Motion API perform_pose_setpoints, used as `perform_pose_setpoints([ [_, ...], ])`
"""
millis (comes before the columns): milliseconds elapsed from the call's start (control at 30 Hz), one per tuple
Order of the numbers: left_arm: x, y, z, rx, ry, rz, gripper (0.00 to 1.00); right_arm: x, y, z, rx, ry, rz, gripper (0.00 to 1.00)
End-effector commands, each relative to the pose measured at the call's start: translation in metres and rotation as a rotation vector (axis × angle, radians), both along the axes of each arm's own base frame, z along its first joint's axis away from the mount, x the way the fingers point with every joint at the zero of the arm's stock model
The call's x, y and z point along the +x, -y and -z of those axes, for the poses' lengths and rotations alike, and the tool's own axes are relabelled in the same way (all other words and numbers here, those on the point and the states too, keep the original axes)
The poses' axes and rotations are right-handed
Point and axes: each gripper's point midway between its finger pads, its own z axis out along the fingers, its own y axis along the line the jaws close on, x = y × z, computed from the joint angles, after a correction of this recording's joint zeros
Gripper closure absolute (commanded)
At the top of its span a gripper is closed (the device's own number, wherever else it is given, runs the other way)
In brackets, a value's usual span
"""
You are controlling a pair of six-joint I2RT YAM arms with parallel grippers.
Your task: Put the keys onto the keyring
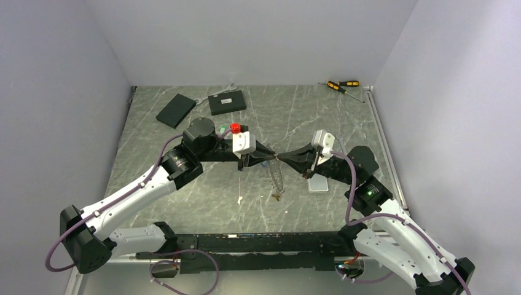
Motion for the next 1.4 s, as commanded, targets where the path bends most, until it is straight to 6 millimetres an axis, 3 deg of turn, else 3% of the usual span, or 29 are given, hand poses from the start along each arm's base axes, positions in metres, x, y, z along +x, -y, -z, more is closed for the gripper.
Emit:
perform_pose_setpoints([
  [0,0.0,0.005,-0.017,-0.04,0.025,0.008,0.86,-0.007,0.002,-0.045,0.089,0.104,-0.015,1.0],
  [100,0.002,0.006,-0.015,-0.023,0.02,0.003,1.0,-0.011,0.001,-0.044,0.086,0.107,-0.036,1.0],
  [267,0.002,0.006,-0.013,-0.015,0.026,0.002,1.0,-0.019,0.0,-0.042,0.072,0.116,-0.074,1.0],
  [533,0.002,0.004,-0.016,-0.032,0.051,-0.002,1.0,-0.024,-0.002,-0.04,0.045,0.114,-0.106,0.83],
  [800,0.001,0.003,-0.02,-0.049,0.044,-0.006,1.0,-0.022,-0.003,-0.035,0.037,0.102,-0.108,0.8],
  [1033,-0.001,0.0,-0.027,-0.069,0.058,-0.013,1.0,-0.016,-0.001,-0.023,-0.008,0.095,-0.076,0.68],
  [1367,-0.004,0.0,-0.027,-0.075,0.062,0.0,1.0,-0.009,0.001,-0.023,-0.008,0.117,-0.036,0.77],
])
